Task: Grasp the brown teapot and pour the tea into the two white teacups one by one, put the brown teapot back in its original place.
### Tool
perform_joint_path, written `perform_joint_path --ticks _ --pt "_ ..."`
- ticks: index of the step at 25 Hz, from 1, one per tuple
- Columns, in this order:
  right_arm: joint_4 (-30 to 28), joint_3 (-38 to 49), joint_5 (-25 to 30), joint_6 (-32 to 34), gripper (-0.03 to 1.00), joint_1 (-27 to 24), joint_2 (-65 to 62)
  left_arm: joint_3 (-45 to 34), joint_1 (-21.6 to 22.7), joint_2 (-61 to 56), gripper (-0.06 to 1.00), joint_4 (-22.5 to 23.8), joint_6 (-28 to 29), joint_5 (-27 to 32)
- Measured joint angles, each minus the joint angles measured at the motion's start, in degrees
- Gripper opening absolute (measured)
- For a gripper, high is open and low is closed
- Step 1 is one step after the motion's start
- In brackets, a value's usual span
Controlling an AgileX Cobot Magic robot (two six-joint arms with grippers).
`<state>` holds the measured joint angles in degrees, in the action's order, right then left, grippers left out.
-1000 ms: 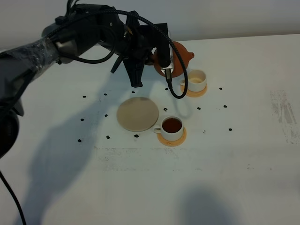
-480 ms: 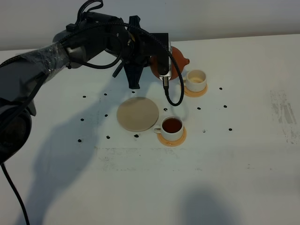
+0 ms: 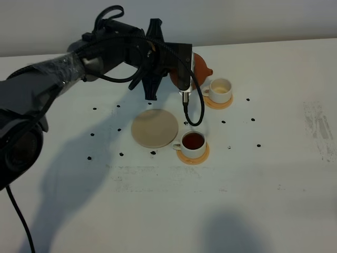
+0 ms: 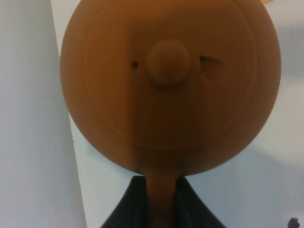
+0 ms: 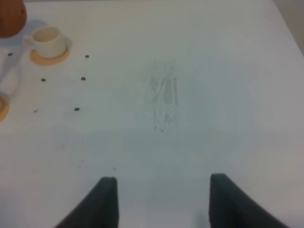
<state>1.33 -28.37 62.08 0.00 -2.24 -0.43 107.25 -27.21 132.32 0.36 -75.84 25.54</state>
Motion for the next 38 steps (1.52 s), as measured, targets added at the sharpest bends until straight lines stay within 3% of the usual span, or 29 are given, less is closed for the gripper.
perform_joint_path --ticks 19,38 --pt "0.00 0.00 0.00 0.00 0.45 0.00 0.00 1.15 -1.27 0.67 0.10 4.04 -0.85 -2.40" --pt "0.03 0.00 0.00 0.00 0.45 0.00 0.00 3.39 -2.53 2.76 0.10 11.08 -0.07 -4.50"
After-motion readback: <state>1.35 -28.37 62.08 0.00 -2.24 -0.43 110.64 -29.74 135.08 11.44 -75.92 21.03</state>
